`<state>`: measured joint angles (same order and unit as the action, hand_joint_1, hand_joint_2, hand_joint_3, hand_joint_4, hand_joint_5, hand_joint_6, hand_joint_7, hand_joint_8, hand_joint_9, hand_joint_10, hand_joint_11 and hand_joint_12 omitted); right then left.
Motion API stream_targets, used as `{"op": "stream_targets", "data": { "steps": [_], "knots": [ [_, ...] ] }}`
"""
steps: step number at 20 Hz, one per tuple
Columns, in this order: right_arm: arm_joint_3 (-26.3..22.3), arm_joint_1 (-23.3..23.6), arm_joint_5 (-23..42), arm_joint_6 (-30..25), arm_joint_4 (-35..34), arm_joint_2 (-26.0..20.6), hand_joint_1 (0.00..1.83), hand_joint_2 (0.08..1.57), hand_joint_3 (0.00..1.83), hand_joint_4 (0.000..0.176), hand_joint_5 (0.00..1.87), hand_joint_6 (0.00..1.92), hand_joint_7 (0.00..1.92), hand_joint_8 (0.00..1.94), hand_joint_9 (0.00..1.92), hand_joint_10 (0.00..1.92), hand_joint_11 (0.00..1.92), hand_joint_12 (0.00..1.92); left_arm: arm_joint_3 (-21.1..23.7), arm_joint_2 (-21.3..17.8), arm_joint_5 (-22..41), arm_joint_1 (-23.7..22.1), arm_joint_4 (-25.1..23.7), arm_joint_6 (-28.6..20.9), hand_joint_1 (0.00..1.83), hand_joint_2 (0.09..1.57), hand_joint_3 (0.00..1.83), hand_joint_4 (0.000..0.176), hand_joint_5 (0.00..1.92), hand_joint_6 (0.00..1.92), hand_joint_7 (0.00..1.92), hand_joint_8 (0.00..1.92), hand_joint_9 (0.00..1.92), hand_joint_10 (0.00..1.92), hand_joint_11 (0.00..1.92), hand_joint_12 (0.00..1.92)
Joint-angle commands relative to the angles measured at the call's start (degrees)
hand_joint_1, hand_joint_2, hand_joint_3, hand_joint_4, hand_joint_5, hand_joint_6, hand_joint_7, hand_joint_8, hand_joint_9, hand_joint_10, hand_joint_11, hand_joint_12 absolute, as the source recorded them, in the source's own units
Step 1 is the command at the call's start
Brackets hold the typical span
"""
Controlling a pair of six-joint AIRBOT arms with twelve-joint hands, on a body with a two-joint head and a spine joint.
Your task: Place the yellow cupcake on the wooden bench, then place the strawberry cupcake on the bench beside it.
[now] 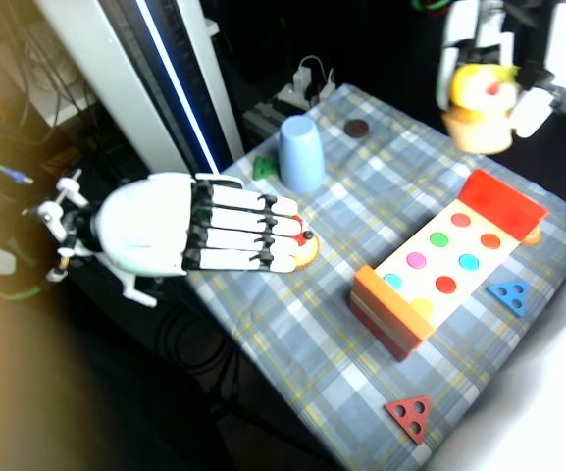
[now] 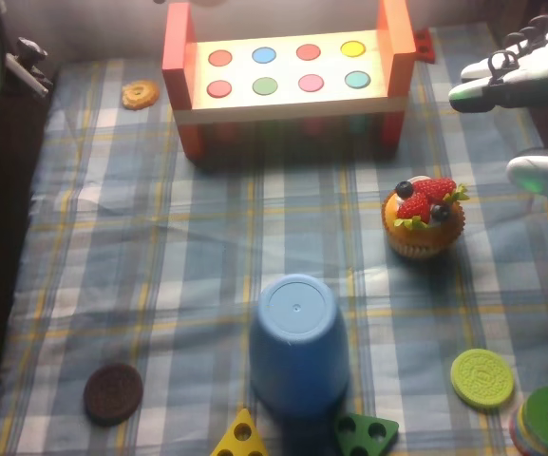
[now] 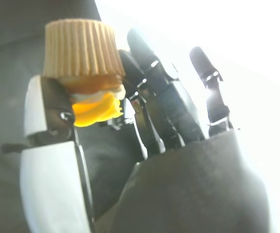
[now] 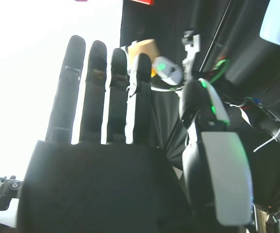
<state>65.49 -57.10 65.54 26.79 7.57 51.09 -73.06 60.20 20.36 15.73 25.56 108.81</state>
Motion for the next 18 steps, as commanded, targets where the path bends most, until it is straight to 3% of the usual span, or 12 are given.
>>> {"op": "stream_targets", "data": {
  "steps": [1,3,4,5,6,7,11,12,13,16,17,18],
  "knots": [
    [0.3,0.3,6.8,-0.5,-1.7,0.3,0.47,1.32,0.0,0.01,0.61,0.0,0.59,0.01,0.55,0.0,0.39,0.38,-1.0,1.4,1.9,-1.2,2.5,4.3,1.28,1.04,0.0,0.0,1.21,0.4,1.17,0.82,1.07,0.31,0.41,0.79],
    [0.7,0.3,6.8,-0.9,-1.4,0.7,0.45,1.32,0.0,0.012,0.62,0.0,0.6,0.0,0.56,0.01,0.4,0.38,-3.7,4.6,-0.4,-1.7,8.9,13.8,1.25,1.07,0.0,0.0,1.04,0.76,1.13,0.85,1.06,0.06,0.22,0.72],
    [0.9,0.3,6.8,-1.1,-1.2,0.9,0.46,1.32,0.0,0.0,0.63,0.01,0.61,0.01,0.57,0.01,0.41,0.38,-4.8,5.8,-1.3,-1.7,11.2,16.6,1.24,1.07,0.0,0.023,1.05,0.83,1.11,0.8,1.06,0.02,0.22,0.8],
    [1.0,0.3,6.7,-1.1,-1.1,0.9,0.46,1.32,0.0,0.0,0.63,0.01,0.61,0.01,0.58,0.01,0.42,0.38,-5.7,6.7,-1.8,-1.6,12.7,18.6,1.23,1.09,0.0,0.0,1.04,0.8,1.05,0.96,1.02,0.01,0.18,0.88],
    [1.0,0.3,6.7,-1.1,-1.0,1.0,0.46,1.32,0.0,0.0,0.63,0.0,0.61,0.0,0.58,0.01,0.42,0.38,-6.4,7.3,-2.2,-1.4,13.5,19.2,1.26,1.08,0.0,0.0,1.06,0.69,1.09,0.96,1.07,0.02,0.2,0.94],
    [1.2,0.3,6.7,-1.2,-1.0,1.1,0.46,1.31,0.0,0.0,0.63,0.0,0.61,0.0,0.58,0.01,0.42,0.38,-7.3,7.9,-2.6,-1.2,14.0,19.3,1.25,1.08,0.0,0.0,1.04,0.73,1.08,0.97,1.05,0.01,0.15,1.01],
    [1.3,0.3,6.7,-1.2,-0.8,1.2,0.47,1.31,0.0,0.003,0.63,0.0,0.6,0.0,0.57,0.0,0.42,0.37,-9.9,9.9,-4.4,-0.6,14.9,19.3,1.24,1.11,0.0,0.0,0.96,0.84,1.05,1.04,1.04,0.0,0.13,0.8],
    [1.4,0.3,6.7,-1.3,-0.8,1.3,0.49,1.31,0.0,0.002,0.62,0.0,0.61,0.0,0.58,0.0,0.43,0.37,-10.2,10.2,-4.6,-0.4,14.9,19.3,1.24,1.11,0.0,0.0,0.94,0.89,1.06,1.02,1.06,0.01,0.11,0.8],
    [1.5,0.3,6.8,-1.4,-0.8,1.4,0.5,1.31,0.0,0.0,0.62,0.0,0.61,0.0,0.58,0.0,0.43,0.37,-10.7,10.7,-4.9,-0.2,15.0,19.3,1.24,1.12,0.0,0.0,0.93,0.9,1.05,1.04,1.11,0.02,0.12,0.92],
    [1.6,0.3,6.8,-1.4,-0.8,1.6,0.5,1.32,0.0,0.001,0.62,0.0,0.61,0.0,0.58,0.0,0.44,0.37,-11.7,11.9,-5.0,0.9,15.7,19.3,1.25,1.06,0.0,0.0,1.04,0.75,1.17,0.81,1.21,0.04,0.18,0.9],
    [1.7,0.3,6.8,-1.4,-0.8,1.7,0.51,1.32,0.0,0.002,0.62,0.0,0.61,0.0,0.58,0.0,0.44,0.37,-11.9,12.2,-5.1,1.1,15.7,19.3,1.23,1.1,0.0,0.0,0.96,0.91,1.09,0.91,1.15,0.01,0.14,0.87],
    [1.7,0.3,6.8,-1.4,-0.8,1.7,0.52,1.32,0.0,0.01,0.62,0.0,0.61,0.0,0.58,0.0,0.44,0.37,-12.1,12.6,-5.3,1.3,15.7,19.3,1.23,1.09,0.0,0.0,0.97,0.9,1.09,0.9,1.16,0.01,0.11,0.9]
  ]
}}
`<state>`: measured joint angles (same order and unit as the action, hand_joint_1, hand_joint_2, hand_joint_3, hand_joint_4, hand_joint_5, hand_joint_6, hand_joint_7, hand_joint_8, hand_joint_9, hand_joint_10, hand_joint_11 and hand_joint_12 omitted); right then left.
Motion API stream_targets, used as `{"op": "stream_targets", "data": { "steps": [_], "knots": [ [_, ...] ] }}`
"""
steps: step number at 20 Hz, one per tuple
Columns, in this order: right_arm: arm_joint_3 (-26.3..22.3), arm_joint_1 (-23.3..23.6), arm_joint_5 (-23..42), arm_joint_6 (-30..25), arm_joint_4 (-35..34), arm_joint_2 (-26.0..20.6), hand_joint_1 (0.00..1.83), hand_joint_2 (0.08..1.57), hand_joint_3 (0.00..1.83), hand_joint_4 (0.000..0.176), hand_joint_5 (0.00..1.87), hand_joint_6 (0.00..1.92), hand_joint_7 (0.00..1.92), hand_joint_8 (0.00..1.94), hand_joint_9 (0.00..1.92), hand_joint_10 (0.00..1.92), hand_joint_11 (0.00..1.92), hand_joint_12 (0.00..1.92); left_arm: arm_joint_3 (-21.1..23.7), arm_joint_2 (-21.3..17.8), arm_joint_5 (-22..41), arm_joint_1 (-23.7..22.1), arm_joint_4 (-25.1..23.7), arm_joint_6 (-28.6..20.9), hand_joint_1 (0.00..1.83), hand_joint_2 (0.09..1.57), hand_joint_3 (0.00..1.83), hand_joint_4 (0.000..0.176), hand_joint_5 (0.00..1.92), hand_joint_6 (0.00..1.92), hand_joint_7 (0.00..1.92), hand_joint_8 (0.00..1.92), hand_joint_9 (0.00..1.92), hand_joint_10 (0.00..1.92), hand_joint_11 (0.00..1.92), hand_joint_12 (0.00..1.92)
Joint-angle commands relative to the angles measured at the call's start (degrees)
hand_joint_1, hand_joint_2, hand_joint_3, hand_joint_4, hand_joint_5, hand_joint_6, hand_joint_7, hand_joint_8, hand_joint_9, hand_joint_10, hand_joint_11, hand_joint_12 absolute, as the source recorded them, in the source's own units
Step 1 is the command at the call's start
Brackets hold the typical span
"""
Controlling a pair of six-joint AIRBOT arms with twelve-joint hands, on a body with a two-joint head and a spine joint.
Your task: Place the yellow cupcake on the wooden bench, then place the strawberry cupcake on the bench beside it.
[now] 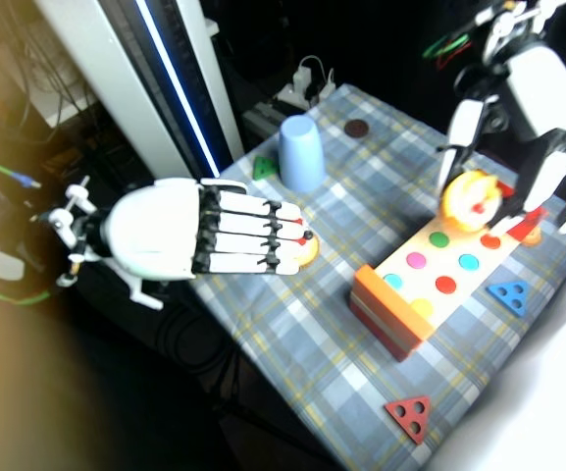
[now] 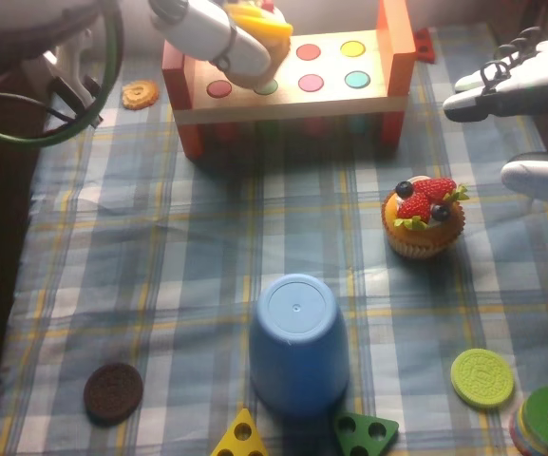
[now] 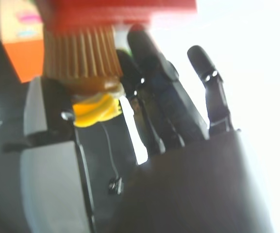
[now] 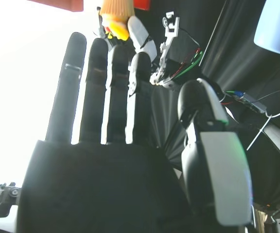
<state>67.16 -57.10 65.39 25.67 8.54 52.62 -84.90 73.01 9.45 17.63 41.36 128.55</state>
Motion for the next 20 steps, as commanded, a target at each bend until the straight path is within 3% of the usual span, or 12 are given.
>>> {"op": "stream_targets", "data": {
  "steps": [1,2,4,7,10,11,13,19,20],
  "knots": [
    [0.1,0.3,6.9,-0.3,-1.7,0.3,0.54,1.31,0.0,0.01,0.62,0.0,0.61,0.0,0.59,0.0,0.45,0.37,-0.6,0.2,5.3,-0.3,-0.1,-0.4,1.22,1.11,0.0,0.0,0.96,0.92,1.05,0.97,1.12,0.0,0.06,0.86],
    [0.2,0.3,7.0,-0.3,-1.6,0.3,0.57,1.31,0.0,0.002,0.61,0.0,0.62,0.0,0.59,0.0,0.44,0.37,-0.9,0.5,4.9,-0.1,-0.1,-0.4,1.22,1.12,0.0,0.0,0.93,0.95,1.04,1.01,1.08,0.0,0.06,0.81],
    [0.2,0.3,7.0,-0.4,-1.5,0.3,0.57,1.32,0.0,0.012,0.61,0.0,0.61,0.0,0.59,0.0,0.45,0.38,-1.2,0.8,4.3,0.3,-0.1,-0.4,1.22,1.11,0.0,0.0,0.95,0.93,1.03,0.99,1.09,0.01,0.09,0.71],
    [0.2,0.3,7.0,-0.6,-1.5,0.3,0.55,1.31,0.0,0.035,0.59,0.0,0.6,0.0,0.56,0.0,0.41,0.36,-1.6,0.9,3.9,0.6,0.0,-0.4,1.23,1.12,0.0,0.0,0.91,0.97,1.04,1.01,1.03,0.0,0.1,0.73],
    [0.1,0.3,7.0,-0.7,-1.5,0.3,0.61,1.3,0.0,0.025,0.6,0.0,0.61,0.0,0.57,0.0,0.42,0.38,-1.9,0.8,3.5,0.6,0.0,-0.4,1.23,1.12,0.0,0.0,0.88,0.99,1.05,1.02,1.0,0.01,0.11,0.72],
    [0.1,0.3,7.0,-0.7,-1.5,0.3,0.64,1.3,0.0,0.008,0.61,0.0,0.62,0.0,0.57,0.01,0.42,0.39,-2.1,0.8,3.3,0.6,0.1,-0.4,1.23,1.14,0.0,0.0,0.86,1.02,1.02,1.06,0.98,0.0,0.1,0.71],
    [0.1,0.3,7.0,-0.8,-1.5,0.3,0.68,1.29,0.0,0.0,0.61,0.0,0.62,0.0,0.58,0.0,0.42,0.4,-2.6,1.0,2.9,0.6,0.4,-0.4,1.21,1.15,0.0,0.0,0.86,1.05,0.98,1.11,0.93,0.0,0.08,0.63],
    [0.1,0.3,7.0,-1.0,-1.5,0.3,0.76,1.29,0.0,0.0,0.61,0.0,0.62,0.0,0.59,0.0,0.44,0.41,-2.5,1.0,2.8,1.1,0.8,-0.4,1.18,1.18,0.0,0.022,0.85,1.11,0.86,1.26,0.86,0.0,0.12,0.52],
    [0.1,0.3,7.0,-1.0,-1.5,0.3,0.76,1.28,0.0,0.019,0.61,0.0,0.62,0.0,0.58,0.0,0.43,0.4,-2.4,1.0,2.8,1.2,0.8,-0.4,1.2,1.15,0.0,0.013,0.9,1.01,0.93,1.16,0.92,0.02,0.19,0.56]
  ]
}}
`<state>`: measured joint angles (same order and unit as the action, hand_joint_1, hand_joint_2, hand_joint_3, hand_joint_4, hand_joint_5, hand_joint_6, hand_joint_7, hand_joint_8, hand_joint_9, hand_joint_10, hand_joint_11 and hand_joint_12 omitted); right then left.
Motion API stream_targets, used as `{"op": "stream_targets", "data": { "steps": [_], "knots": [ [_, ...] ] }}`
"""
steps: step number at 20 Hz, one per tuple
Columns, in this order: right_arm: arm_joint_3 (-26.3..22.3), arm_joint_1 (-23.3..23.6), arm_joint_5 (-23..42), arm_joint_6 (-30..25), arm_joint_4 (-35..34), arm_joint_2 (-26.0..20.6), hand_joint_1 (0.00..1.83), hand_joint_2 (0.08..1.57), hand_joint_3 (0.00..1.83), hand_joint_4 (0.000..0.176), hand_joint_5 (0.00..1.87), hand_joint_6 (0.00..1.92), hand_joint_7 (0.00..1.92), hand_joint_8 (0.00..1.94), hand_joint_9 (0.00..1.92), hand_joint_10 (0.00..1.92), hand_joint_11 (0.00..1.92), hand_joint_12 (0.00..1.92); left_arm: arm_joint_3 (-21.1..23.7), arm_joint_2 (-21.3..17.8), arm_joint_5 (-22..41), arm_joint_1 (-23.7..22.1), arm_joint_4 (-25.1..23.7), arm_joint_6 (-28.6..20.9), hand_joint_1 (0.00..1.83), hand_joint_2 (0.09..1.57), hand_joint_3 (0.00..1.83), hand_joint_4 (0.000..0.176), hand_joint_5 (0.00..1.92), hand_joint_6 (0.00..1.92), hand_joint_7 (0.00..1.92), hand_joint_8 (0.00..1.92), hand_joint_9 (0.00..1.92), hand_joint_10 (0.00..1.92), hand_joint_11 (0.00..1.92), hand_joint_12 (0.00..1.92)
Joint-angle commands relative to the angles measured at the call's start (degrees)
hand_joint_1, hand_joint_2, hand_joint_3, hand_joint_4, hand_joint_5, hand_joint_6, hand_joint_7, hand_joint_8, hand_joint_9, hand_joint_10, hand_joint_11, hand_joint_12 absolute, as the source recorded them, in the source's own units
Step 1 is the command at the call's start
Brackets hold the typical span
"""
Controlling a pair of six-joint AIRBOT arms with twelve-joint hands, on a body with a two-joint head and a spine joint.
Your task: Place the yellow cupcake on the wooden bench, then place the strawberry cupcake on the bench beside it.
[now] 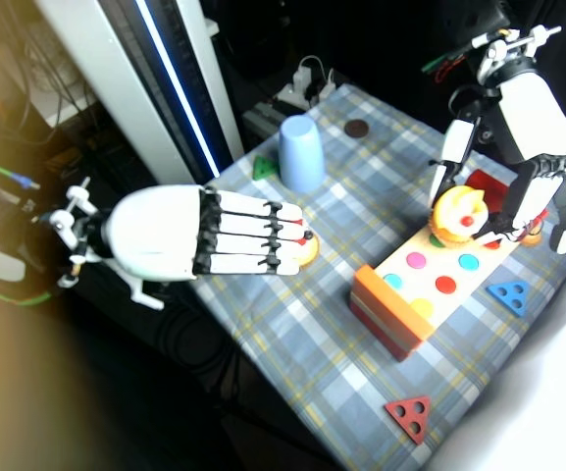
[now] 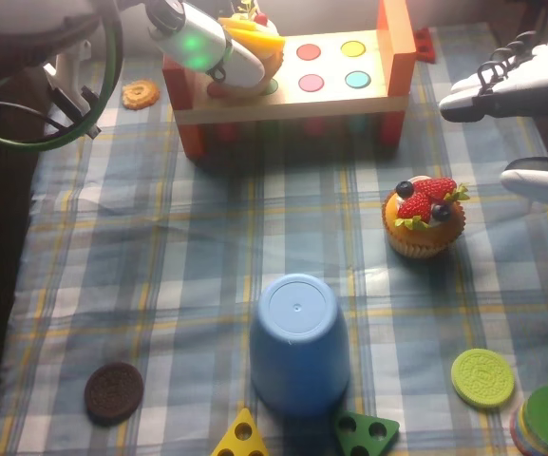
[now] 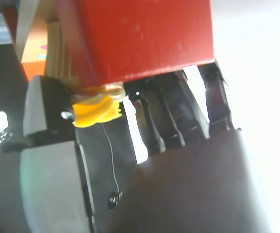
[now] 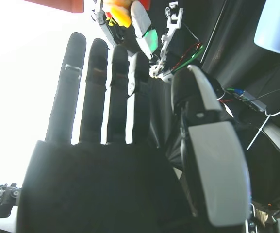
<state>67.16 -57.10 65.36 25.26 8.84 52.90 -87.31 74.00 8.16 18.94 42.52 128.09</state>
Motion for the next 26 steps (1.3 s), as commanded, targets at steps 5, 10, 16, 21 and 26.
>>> {"op": "stream_targets", "data": {
  "steps": [5,10,16,21,26],
  "knots": [
    [0.1,0.3,7.1,-1.0,-1.8,0.0,0.71,1.28,0.0,0.017,0.6,0.0,0.6,0.0,0.56,0.0,0.41,0.38,1.2,-0.5,4.4,0.5,-1.1,0.1,1.11,1.11,0.0,0.086,0.76,0.41,0.75,0.5,0.79,0.0,0.08,0.72],
    [0.2,0.3,7.1,-1.3,-1.9,0.0,0.73,1.25,0.0,0.002,0.62,0.0,0.61,0.0,0.57,0.0,0.41,0.39,1.7,-0.7,4.5,0.7,-1.4,0.1,1.16,1.0,0.0,0.055,0.76,0.0,0.81,0.0,0.76,0.01,0.02,0.99],
    [0.1,0.3,7.1,-1.5,-1.9,0.0,0.73,1.23,0.0,0.0,0.62,0.0,0.6,0.0,0.56,0.0,0.41,0.38,3.4,-1.9,6.0,1.2,-1.2,0.1,1.03,1.07,0.01,0.07,0.54,0.0,0.57,0.0,0.6,0.0,0.0,0.87],
    [0.1,0.3,7.1,-1.5,-1.9,0.0,0.83,1.17,0.0,0.0,0.61,0.0,0.58,0.0,0.55,0.0,0.42,0.34,5.1,-3.2,8.3,1.3,-1.2,0.1,1.06,0.97,0.0,0.176,0.21,0.0,0.14,0.0,0.27,0.0,0.0,0.2],
    [0.5,0.3,7.0,-1.5,-1.8,0.4,0.8,1.13,0.0,0.023,0.5,0.0,0.48,0.0,0.47,0.0,0.37,0.31,9.4,-5.9,13.9,2.4,-7.2,-7.7,0.99,0.85,0.0,0.176,0.0,0.0,0.0,0.0,0.0,0.0,0.0,0.0]
  ]
}}
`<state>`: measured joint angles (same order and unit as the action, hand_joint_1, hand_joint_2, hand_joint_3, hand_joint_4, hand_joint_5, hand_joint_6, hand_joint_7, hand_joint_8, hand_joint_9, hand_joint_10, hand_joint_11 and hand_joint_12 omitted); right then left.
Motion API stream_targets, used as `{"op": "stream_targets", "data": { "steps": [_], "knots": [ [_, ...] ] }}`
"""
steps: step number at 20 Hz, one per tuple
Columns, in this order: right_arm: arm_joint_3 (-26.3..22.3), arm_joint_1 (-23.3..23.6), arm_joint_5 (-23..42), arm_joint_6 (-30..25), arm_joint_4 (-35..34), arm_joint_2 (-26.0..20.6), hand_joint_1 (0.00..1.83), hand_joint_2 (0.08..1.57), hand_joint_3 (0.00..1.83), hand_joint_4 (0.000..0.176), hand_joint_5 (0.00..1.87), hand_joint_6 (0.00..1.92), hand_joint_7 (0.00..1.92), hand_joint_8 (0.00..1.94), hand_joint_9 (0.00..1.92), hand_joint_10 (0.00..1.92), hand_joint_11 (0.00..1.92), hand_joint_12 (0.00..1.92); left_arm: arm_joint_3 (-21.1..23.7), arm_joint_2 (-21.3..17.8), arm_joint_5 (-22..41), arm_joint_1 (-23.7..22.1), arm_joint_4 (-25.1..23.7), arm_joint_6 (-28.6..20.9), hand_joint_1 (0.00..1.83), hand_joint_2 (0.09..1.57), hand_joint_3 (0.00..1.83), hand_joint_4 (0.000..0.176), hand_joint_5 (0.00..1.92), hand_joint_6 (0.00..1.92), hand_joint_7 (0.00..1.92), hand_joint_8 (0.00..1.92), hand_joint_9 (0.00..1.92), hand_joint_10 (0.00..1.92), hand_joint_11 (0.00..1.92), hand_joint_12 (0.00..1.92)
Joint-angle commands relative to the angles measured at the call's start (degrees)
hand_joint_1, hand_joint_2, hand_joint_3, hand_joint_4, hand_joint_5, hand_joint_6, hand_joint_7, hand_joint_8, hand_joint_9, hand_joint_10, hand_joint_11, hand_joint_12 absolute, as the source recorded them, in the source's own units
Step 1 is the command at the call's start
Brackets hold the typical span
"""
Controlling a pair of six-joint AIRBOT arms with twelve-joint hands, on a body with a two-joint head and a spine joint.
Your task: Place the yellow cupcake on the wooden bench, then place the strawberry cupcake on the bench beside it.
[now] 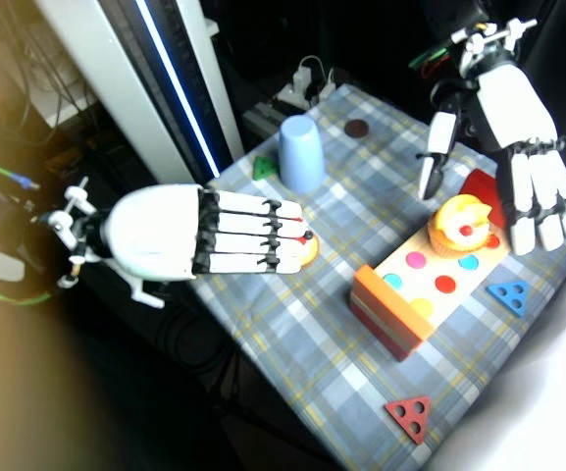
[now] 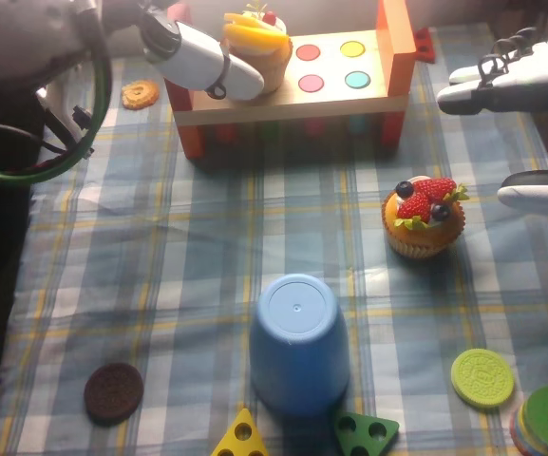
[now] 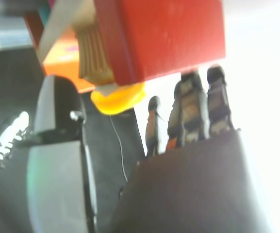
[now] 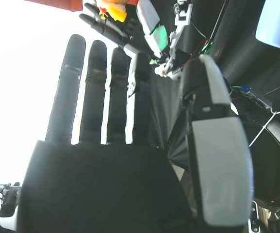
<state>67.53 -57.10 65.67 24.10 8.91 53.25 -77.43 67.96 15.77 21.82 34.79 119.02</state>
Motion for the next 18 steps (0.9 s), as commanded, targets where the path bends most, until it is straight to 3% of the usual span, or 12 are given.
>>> {"op": "stream_targets", "data": {
  "steps": [1,2,4,5,8,11,12,13,14,15,17,18],
  "knots": [
    [0.4,0.3,6.3,-0.4,-1.8,0.3,0.8,1.12,0.0,0.029,0.49,0.0,0.47,0.0,0.46,0.0,0.35,0.31,0.7,-0.8,8.6,0.2,-3.1,-4.3,0.98,0.83,0.0,0.176,0.0,0.0,0.0,0.0,0.0,0.0,0.0,0.0],
    [0.6,0.7,5.5,-0.4,-1.4,0.5,0.81,1.08,0.0,0.051,0.47,0.0,0.44,0.0,0.43,0.0,0.28,0.4,2.0,-1.8,10.9,0.9,-5.9,-8.8,0.9,0.82,0.0,0.176,0.0,0.0,0.0,0.0,0.0,0.0,0.0,0.0],
    [1.4,2.1,2.6,-0.5,0.4,1.3,0.75,1.05,0.0,0.061,0.46,0.0,0.41,0.0,0.41,0.0,0.19,0.58,5.6,-4.7,16.8,2.9,-10.6,-15.8,0.79,0.86,0.01,0.176,0.0,0.0,0.0,0.0,0.0,0.0,0.0,0.0],
    [2.8,4.0,-0.5,-1.5,2.8,2.5,0.77,1.03,0.0,0.052,0.47,0.0,0.42,0.0,0.42,0.0,0.15,0.69,9.7,-7.9,22.6,5.2,-13.5,-20.6,0.74,0.87,0.01,0.176,0.0,0.0,0.0,0.0,0.0,0.0,0.0,0.0],
    [5.3,6.3,-4.8,-4.9,6.7,4.6,0.84,0.99,0.0,0.09,0.45,0.0,0.41,0.0,0.41,0.0,0.0,1.01,14.7,-12.5,29.4,9.4,-17.2,-26.8,0.68,0.83,0.0,0.176,0.0,0.0,0.0,0.0,0.0,0.0,0.0,0.0],
    [6.9,7.8,-9.0,-5.5,9.2,6.2,0.87,1.0,0.0,0.114,0.42,0.0,0.39,0.0,0.39,0.01,0.0,0.94,18.5,-15.8,34.1,13.2,-19.3,-30.0,0.76,0.75,0.0,0.176,0.0,0.0,0.0,0.0,0.0,0.0,0.0,0.0],
    [7.3,7.9,-9.9,-5.6,9.7,6.6,0.89,1.0,0.0,0.088,0.43,0.01,0.41,0.01,0.4,0.01,0.0,0.93,19.2,-16.4,35.2,14.1,-19.6,-30.8,0.8,0.74,0.0,0.176,0.0,0.0,0.0,0.0,0.0,0.0,0.0,0.0],
    [7.5,8.1,-10.6,-5.7,10.1,7.0,0.91,1.0,0.0,0.075,0.44,0.01,0.42,0.01,0.39,0.0,0.0,0.87,19.4,-16.6,36.1,14.6,-19.8,-31.9,0.81,0.74,0.0,0.176,0.0,0.0,0.0,0.0,0.0,0.0,0.0,0.0],
    [7.8,8.2,-11.1,-5.8,10.4,7.3,0.92,0.99,0.0,0.074,0.45,0.01,0.44,0.01,0.4,0.0,0.0,0.87,19.5,-16.7,36.8,15.0,-20.0,-33.1,0.8,0.75,0.0,0.176,0.0,0.0,0.0,0.0,0.0,0.0,0.0,0.0],
    [8.2,8.6,-11.8,-5.9,11.0,7.9,0.89,1.0,0.0,0.088,0.44,0.0,0.42,0.0,0.39,0.0,0.0,0.89,19.5,-16.8,37.6,15.2,-20.0,-34.0,0.81,0.75,0.0,0.176,0.0,0.0,0.0,0.0,0.0,0.0,0.0,0.0],
    [8.7,9.8,-13.2,-5.9,12.4,8.6,0.9,0.99,0.0,0.042,0.5,0.0,0.5,0.0,0.52,0.01,0.07,1.08,19.5,-17.0,38.1,15.4,-19.8,-34.2,0.8,0.75,0.0,0.176,0.0,0.0,0.0,0.0,0.0,0.0,0.0,0.0],
    [8.8,10.3,-13.6,-5.9,12.9,8.9,0.88,1.0,0.0,0.05,0.52,0.0,0.54,0.0,0.55,0.01,0.08,1.13,19.5,-17.1,38.2,15.5,-19.8,-34.3,0.81,0.75,0.0,0.176,0.0,0.0,0.0,0.0,0.0,0.0,0.0,0.0]
  ]
}}
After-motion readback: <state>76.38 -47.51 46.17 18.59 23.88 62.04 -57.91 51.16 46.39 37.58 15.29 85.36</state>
